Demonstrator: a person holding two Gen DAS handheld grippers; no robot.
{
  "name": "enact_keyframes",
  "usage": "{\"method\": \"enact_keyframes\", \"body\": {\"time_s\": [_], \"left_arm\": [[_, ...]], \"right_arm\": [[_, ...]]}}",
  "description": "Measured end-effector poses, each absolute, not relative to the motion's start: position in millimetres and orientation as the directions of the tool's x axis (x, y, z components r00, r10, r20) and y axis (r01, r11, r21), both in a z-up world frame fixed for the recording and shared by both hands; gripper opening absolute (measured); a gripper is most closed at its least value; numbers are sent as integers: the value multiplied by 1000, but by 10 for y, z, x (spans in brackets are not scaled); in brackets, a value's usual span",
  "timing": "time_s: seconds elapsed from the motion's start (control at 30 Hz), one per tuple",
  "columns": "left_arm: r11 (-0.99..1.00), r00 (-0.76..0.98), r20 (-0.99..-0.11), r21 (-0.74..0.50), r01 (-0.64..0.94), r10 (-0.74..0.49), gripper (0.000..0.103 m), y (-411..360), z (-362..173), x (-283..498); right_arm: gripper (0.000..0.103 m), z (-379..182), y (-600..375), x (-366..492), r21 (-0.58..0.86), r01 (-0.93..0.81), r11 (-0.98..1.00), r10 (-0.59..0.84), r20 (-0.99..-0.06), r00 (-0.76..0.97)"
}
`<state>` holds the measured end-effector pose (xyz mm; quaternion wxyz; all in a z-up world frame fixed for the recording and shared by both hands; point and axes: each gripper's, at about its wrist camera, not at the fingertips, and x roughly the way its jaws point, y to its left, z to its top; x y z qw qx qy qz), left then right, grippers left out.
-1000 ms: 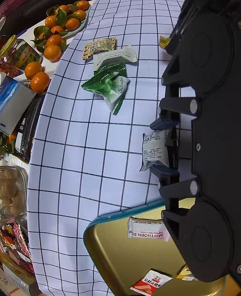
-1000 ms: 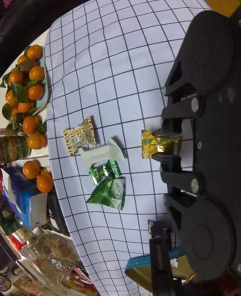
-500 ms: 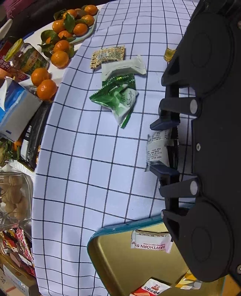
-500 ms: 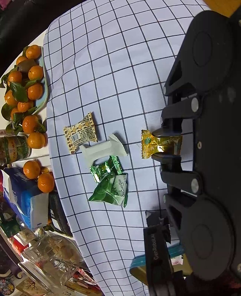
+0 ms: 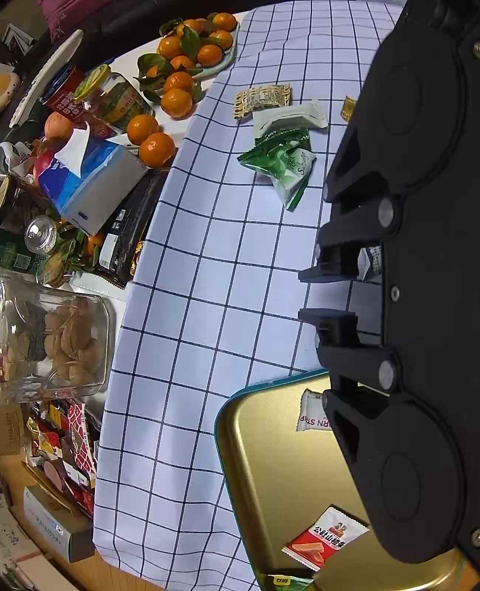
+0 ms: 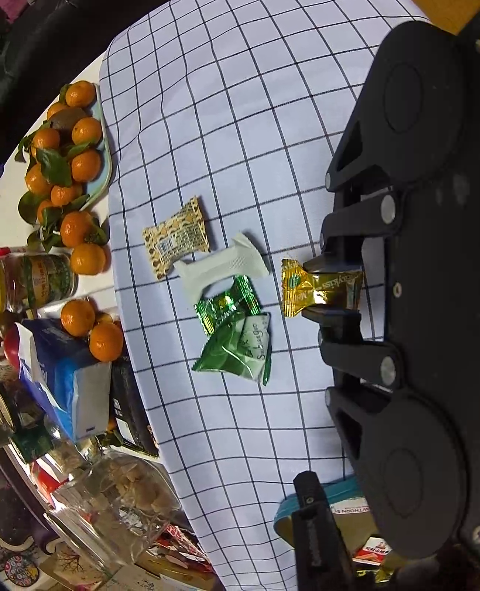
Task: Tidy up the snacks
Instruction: 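Lift the grey packet with the left tool while the right tool lifts the gold candy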
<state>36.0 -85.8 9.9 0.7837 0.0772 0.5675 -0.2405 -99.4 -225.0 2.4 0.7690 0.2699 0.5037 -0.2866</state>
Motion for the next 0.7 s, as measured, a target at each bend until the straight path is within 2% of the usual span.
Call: {"method": "enact_keyframes", "body": {"time_s": [0.07,0.23,0.37,0.57,0.7], "left_arm": [[861,207,-929,-178,476,-307,26,-858,91,378],[796,78,-943,-226,562,-323,32,-1025,-37,222],[795,80,-957,-184,578,-279,32,-1085,-129,38],[811,58,-957,-208,547,-285,33,-1129,-198,9],[807,99,-961,-158,570,-258,35,-1180,-207,-61]], "right_arm": [[20,23,-2229,-989,117,707,697,-174,-929,326],[20,-2,-2262,-1013,104,708,698,-178,-933,313],[20,23,-2363,-1061,114,722,683,-178,-932,316],[20,50,-2433,-1124,120,725,678,-177,-931,320],[20,61,-2452,-1156,128,726,675,-173,-930,324]]}}
